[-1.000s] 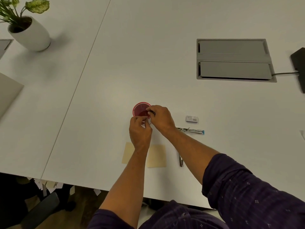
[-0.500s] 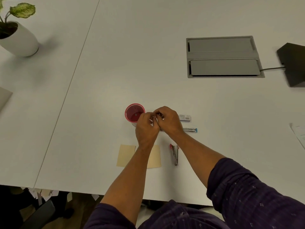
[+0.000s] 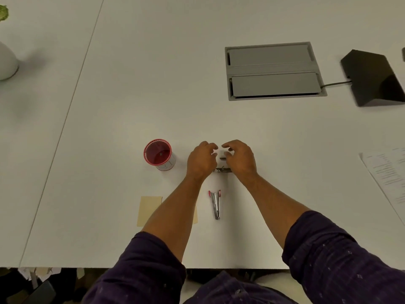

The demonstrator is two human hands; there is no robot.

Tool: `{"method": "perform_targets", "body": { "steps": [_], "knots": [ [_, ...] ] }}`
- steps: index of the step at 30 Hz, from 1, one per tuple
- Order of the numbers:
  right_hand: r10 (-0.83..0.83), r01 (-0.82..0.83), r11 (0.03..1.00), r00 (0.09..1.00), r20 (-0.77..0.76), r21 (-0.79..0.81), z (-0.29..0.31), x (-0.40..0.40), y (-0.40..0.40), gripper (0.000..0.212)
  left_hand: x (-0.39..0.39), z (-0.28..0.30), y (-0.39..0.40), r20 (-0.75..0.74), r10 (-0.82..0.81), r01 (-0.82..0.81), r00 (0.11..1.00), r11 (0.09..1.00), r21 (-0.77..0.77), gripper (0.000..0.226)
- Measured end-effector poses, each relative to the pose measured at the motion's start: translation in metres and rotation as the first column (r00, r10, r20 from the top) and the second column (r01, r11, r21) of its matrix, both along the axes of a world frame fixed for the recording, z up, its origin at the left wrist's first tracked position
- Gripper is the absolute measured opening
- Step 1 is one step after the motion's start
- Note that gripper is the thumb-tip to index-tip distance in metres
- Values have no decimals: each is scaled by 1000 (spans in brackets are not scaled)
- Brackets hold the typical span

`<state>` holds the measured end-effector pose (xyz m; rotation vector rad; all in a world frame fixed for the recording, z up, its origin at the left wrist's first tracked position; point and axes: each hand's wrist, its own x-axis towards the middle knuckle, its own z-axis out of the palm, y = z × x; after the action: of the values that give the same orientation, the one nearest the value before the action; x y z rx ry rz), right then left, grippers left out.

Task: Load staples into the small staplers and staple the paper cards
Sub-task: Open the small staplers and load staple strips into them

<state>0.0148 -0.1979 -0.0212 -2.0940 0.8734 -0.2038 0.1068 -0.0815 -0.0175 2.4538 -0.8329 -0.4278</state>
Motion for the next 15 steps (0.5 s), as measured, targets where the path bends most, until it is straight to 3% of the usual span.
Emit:
{"method": "perform_targets", "body": {
  "steps": [4,8,15],
  "knots": [
    [-50,44,998,989,-138,-45,-6,-7,-16,35,6,-5,-12,-18,-74,76,997,991,109,36],
    [-35,41,999,965,-261,16,-14,-10,-27,41,6,-9,-17,-53,-118,126,992,977,173,46],
    [104,-98,994,960,-261,38,-27,-2,-36,36,6,-22,-29,-257,-6,21,966,998,56,54]
  ]
}}
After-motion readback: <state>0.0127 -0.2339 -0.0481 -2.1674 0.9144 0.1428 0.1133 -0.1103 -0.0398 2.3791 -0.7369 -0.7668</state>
